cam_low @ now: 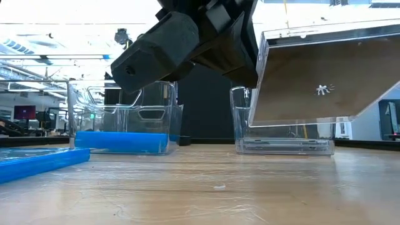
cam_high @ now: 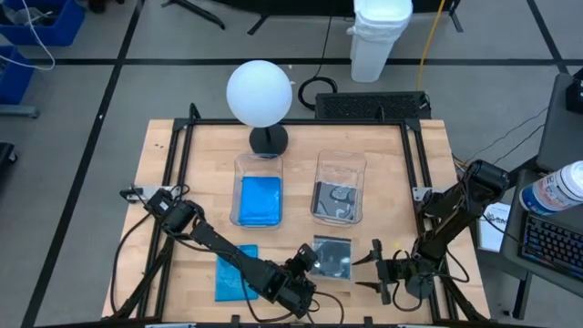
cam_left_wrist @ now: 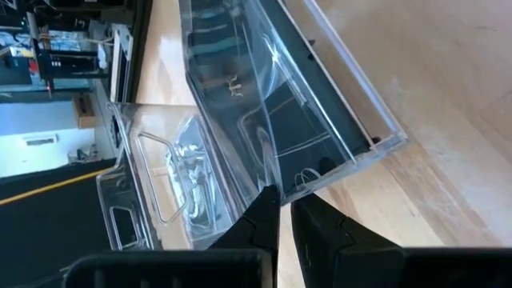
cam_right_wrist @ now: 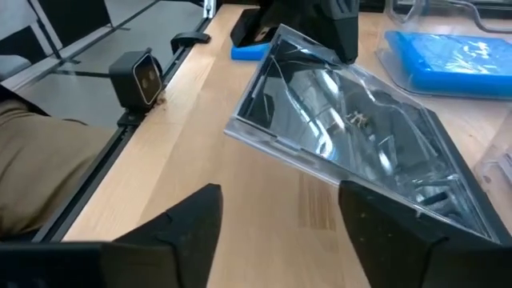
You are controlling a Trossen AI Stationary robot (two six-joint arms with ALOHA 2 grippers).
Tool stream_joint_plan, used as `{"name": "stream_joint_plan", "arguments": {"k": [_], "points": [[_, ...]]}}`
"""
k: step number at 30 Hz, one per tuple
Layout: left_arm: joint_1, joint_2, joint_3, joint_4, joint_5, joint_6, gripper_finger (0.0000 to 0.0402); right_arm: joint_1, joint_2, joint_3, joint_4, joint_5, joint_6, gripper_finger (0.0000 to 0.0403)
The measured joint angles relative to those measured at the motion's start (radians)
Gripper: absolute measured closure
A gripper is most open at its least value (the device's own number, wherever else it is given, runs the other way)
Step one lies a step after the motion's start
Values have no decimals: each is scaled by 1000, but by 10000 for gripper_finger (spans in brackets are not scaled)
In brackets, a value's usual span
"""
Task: Pick & place jewel cases by type
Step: Put the black CD case into the right transparent bin
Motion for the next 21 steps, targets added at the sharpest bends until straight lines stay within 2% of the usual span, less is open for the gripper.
{"name": "stream_joint_plan", "arguments": {"k": [6, 16, 21], "points": [[0, 0, 0, -14, -4, -31, 371, 0, 0, 0, -50, -1, 81, 136], [-1, -2, 1, -59, -36, -92, 371, 14, 0, 0, -193, 0, 386, 142], [-1, -2, 1, -58, -53, -92, 371, 13, 3, 0, -139, 184, 515, 142]]}}
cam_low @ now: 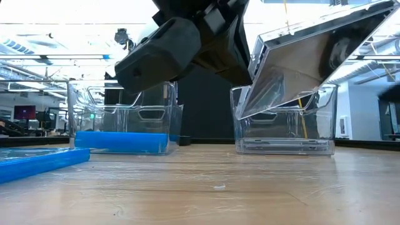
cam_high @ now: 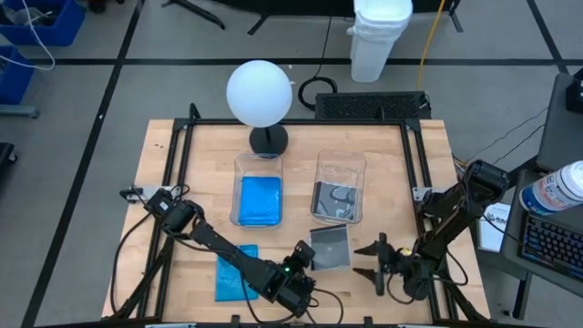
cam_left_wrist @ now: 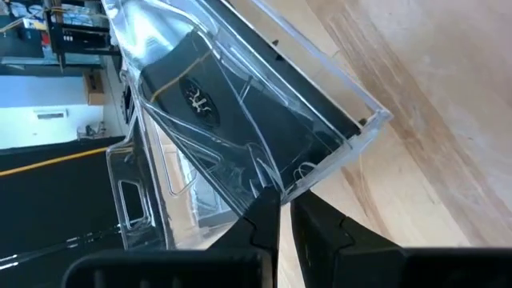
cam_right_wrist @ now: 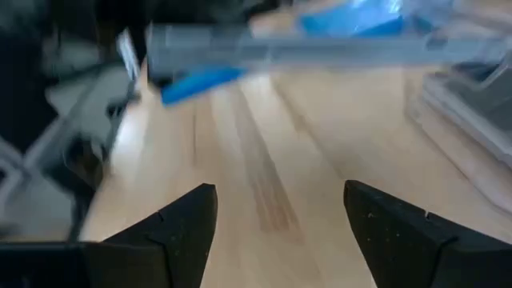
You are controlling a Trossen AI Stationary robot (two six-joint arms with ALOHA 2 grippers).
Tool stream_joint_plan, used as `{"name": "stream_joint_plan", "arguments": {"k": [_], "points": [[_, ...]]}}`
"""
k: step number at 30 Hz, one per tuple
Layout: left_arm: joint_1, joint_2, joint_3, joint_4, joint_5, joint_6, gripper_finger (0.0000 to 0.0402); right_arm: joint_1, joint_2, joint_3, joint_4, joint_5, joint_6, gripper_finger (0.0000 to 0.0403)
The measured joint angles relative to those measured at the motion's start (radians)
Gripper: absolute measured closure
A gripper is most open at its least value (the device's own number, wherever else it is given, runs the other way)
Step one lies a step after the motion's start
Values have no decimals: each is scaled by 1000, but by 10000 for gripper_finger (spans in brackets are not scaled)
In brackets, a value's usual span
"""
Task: Pick & place jewel cases by type
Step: Put the black CD case into the right transparent bin
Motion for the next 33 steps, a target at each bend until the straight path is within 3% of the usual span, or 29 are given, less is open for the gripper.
{"name": "stream_joint_plan", "arguments": {"k": [16, 23, 29, 33], "points": [[-80, 0, -1, 23, -59, 32, 371, 33, 3, 0, 460, 45, 12, 141], [-66, 0, -1, 69, -50, 78, 371, -8, 3, 0, 547, 43, 98, 139], [-55, 2, -3, 88, -11, 110, 371, -99, 3, 0, 487, -161, 258, 148], [-51, 2, -3, 84, 14, 99, 371, -119, 2, 0, 523, -169, 233, 149]]}}
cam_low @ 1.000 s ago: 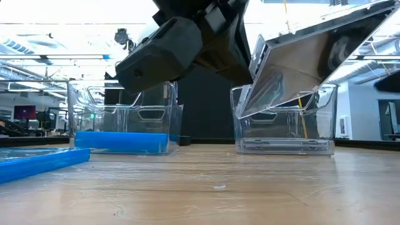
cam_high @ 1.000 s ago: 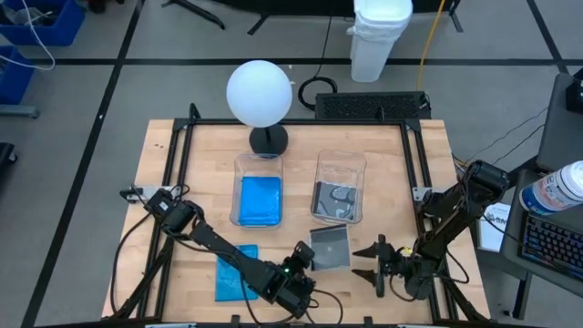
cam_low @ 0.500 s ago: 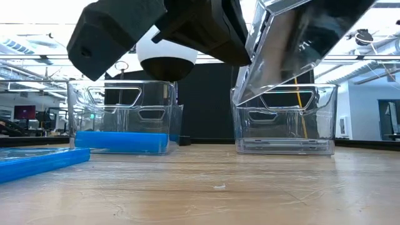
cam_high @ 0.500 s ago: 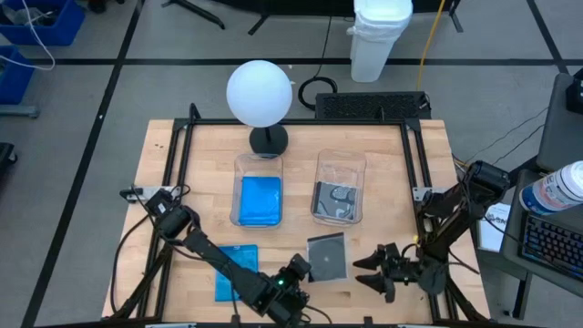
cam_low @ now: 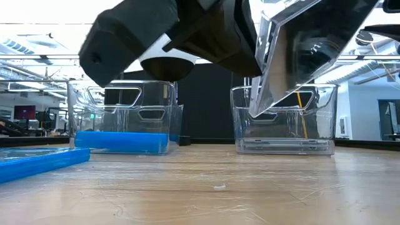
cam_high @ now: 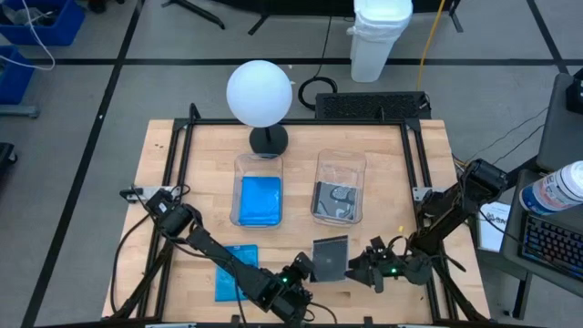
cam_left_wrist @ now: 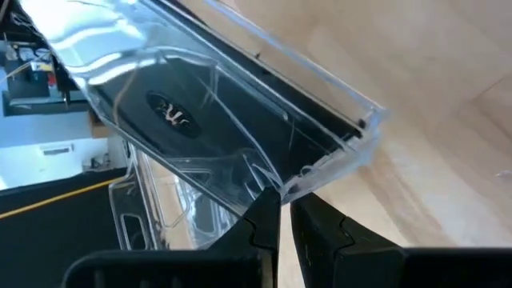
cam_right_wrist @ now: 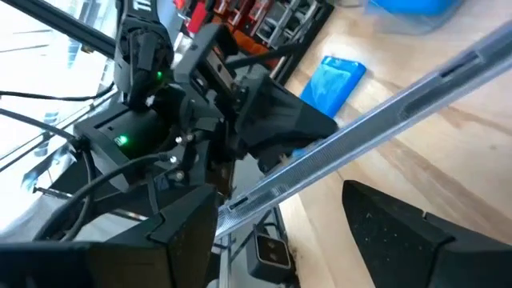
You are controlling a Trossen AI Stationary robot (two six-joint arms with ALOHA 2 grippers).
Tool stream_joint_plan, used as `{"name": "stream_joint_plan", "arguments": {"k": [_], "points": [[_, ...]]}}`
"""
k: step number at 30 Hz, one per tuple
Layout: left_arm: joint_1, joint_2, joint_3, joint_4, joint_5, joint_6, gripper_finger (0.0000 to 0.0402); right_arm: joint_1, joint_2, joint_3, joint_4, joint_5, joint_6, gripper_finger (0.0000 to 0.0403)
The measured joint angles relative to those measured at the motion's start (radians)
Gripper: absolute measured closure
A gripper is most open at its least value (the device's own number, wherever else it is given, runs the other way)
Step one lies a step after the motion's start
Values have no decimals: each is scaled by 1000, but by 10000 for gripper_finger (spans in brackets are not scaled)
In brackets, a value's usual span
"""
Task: Pick & place jewel cases by type
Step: Put the black CD case into the right transparent bin
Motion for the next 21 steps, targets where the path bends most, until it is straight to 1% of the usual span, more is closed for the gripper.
{"name": "stream_joint_plan", "arguments": {"k": [6, 10, 17, 21], "points": [[0, 0, 0, -17, 6, -15, 371, -5, 0, 0, 9, -1, 11, 149], [0, 0, -5, -28, 6, -41, 371, 7, 1, 0, 2, -37, 29, 149], [-2, -1, -45, -30, -13, -35, 371, 47, 1, 0, -9, -49, 164, 149], [-2, -1, -71, -29, -38, -26, 371, 53, 1, 0, -120, -48, 294, 149]]}}
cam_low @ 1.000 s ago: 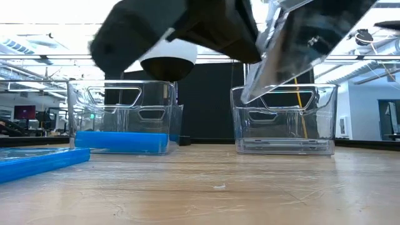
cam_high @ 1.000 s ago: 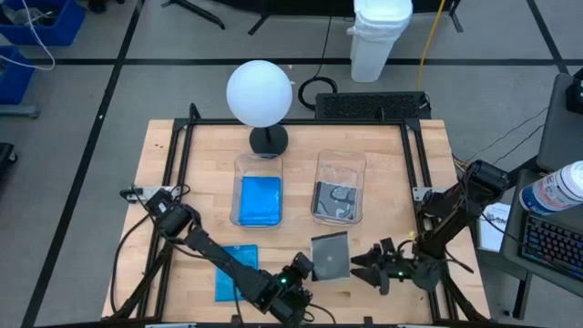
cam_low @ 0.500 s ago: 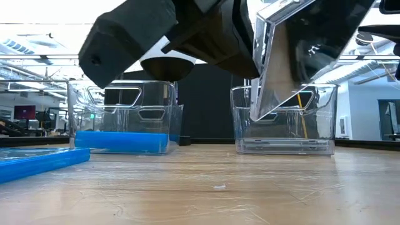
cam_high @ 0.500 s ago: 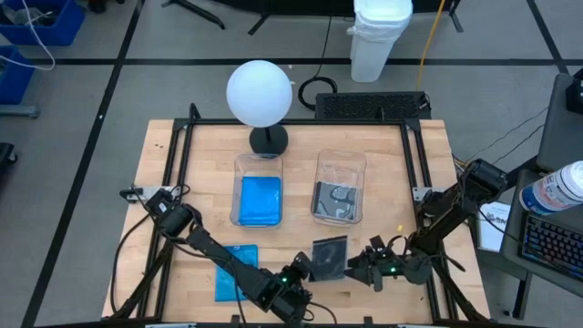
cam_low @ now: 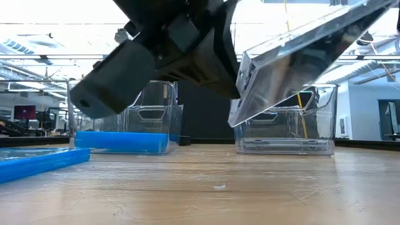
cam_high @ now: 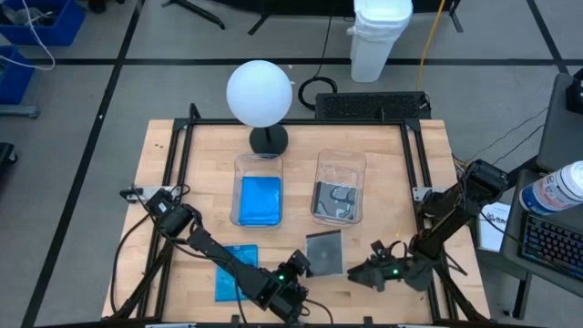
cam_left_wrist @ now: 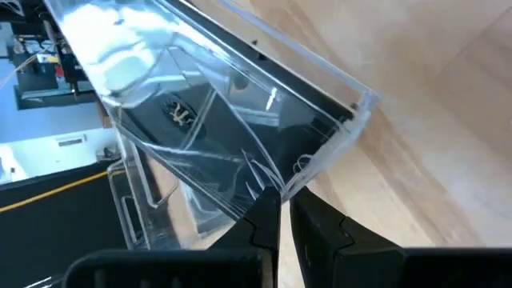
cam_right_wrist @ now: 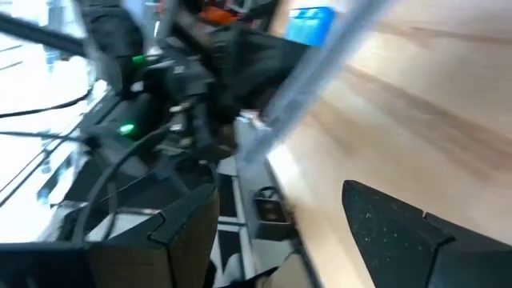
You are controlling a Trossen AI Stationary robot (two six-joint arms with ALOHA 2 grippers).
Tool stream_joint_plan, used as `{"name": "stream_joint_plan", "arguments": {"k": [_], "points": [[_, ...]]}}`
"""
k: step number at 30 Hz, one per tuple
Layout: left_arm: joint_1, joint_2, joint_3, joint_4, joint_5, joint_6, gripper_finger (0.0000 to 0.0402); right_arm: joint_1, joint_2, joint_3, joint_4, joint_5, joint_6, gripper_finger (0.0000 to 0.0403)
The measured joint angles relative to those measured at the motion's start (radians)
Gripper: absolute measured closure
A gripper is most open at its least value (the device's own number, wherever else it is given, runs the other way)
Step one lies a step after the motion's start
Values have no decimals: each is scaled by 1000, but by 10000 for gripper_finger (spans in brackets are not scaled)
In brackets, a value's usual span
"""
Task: Pick & place jewel cases by type
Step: Put the black CD case into the right transparent bin
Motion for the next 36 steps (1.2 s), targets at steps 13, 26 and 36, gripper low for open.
{"name": "stream_joint_plan", "arguments": {"k": [13, 26, 36], "points": [[-14, 0, -39, 2, 0, 54, 371, -56, 0, 0, -26, 23, 119, 149], [-12, 0, -74, 80, 38, 117, 371, -199, 0, 0, -78, -212, 268, 149], [-10, 0, -74, 82, 37, 91, 371, -264, 0, 0, -77, -371, 172, 165]]}}
